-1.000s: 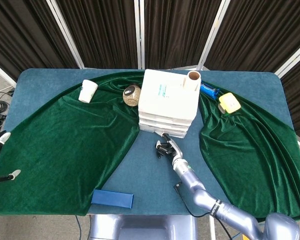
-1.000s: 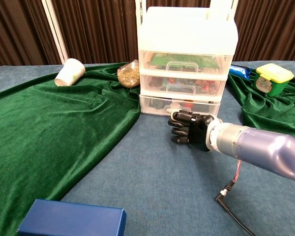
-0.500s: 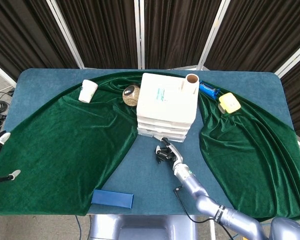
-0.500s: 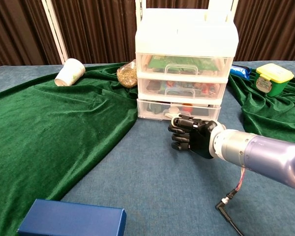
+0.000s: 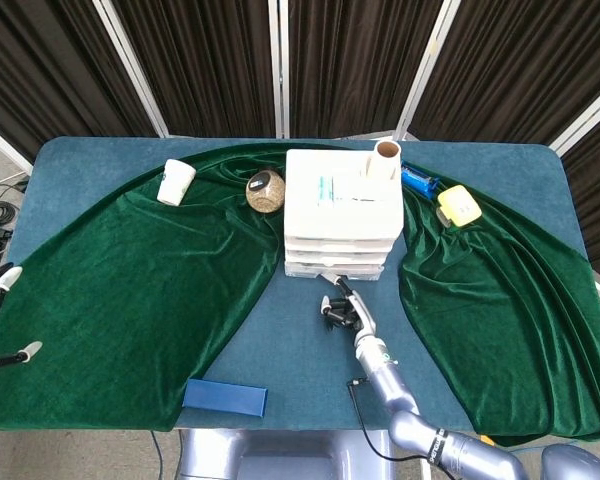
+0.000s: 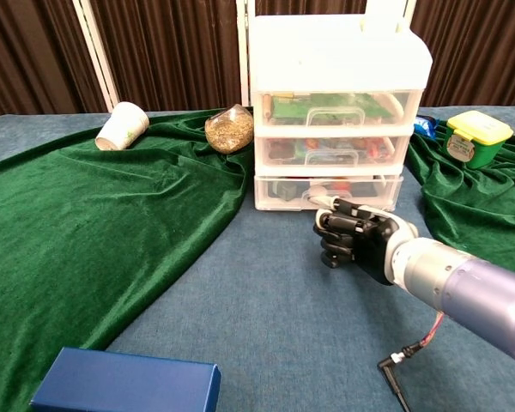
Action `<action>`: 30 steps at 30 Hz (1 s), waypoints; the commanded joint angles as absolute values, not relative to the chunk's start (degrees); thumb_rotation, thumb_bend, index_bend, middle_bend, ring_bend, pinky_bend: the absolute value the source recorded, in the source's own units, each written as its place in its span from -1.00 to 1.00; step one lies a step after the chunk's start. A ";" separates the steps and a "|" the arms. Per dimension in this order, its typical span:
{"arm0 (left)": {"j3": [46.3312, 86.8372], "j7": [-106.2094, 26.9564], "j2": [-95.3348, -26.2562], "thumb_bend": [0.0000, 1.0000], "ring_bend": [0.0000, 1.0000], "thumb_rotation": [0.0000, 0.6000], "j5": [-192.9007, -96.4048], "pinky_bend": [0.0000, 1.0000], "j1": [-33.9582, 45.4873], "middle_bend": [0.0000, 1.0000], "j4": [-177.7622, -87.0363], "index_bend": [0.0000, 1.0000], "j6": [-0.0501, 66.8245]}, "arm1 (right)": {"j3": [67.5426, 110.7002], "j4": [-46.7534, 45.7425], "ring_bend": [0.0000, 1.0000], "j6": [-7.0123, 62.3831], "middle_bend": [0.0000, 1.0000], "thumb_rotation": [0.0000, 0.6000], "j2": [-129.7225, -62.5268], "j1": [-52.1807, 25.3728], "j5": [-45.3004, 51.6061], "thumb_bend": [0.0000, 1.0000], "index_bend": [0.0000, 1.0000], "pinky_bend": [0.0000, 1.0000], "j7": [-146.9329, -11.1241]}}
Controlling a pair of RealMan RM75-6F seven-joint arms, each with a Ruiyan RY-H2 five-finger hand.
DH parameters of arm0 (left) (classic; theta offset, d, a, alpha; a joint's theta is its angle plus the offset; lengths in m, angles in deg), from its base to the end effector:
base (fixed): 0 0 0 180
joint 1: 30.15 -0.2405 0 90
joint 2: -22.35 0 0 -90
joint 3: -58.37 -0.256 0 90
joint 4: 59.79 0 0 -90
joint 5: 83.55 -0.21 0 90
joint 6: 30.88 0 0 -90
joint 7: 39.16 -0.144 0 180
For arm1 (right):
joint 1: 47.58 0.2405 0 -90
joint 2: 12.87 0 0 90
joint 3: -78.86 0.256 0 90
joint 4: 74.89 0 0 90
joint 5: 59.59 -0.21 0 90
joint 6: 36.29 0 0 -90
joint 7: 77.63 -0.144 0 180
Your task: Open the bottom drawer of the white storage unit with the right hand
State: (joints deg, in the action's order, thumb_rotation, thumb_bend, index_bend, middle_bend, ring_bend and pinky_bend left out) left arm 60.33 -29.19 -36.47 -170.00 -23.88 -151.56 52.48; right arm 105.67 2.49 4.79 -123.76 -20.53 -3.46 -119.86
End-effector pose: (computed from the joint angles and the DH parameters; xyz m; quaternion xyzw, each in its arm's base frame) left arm -0.3170 0.1862 0.1842 -0.5919 -0.4127 -0.4052 0.5613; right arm -0.1469 -0.3053 -0.1104 0.1815 -0.8476 0.4907 0.0879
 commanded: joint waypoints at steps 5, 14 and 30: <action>60.17 -29.16 -36.24 -0.91 -1.00 1.00 -170.64 -1.00 -24.20 -1.00 -151.89 -1.00 53.24 | 103.57 5.69 0.86 8.28 0.77 1.00 -122.75 -22.88 -3.16 0.15 -0.94 0.59 -118.17; 60.12 -29.22 -36.17 -0.91 -1.00 1.00 -170.89 -1.00 -24.29 -1.00 -152.07 -1.00 53.50 | 102.62 6.37 0.86 9.10 0.77 1.00 -122.36 -23.61 -3.37 0.13 -0.99 0.59 -117.79; 60.10 -29.20 -36.14 -0.91 -1.00 1.00 -170.92 -1.00 -24.28 -1.00 -152.07 -1.00 53.46 | 103.01 5.78 0.86 8.34 0.77 1.00 -121.99 -23.07 -6.06 0.09 -1.00 0.59 -116.32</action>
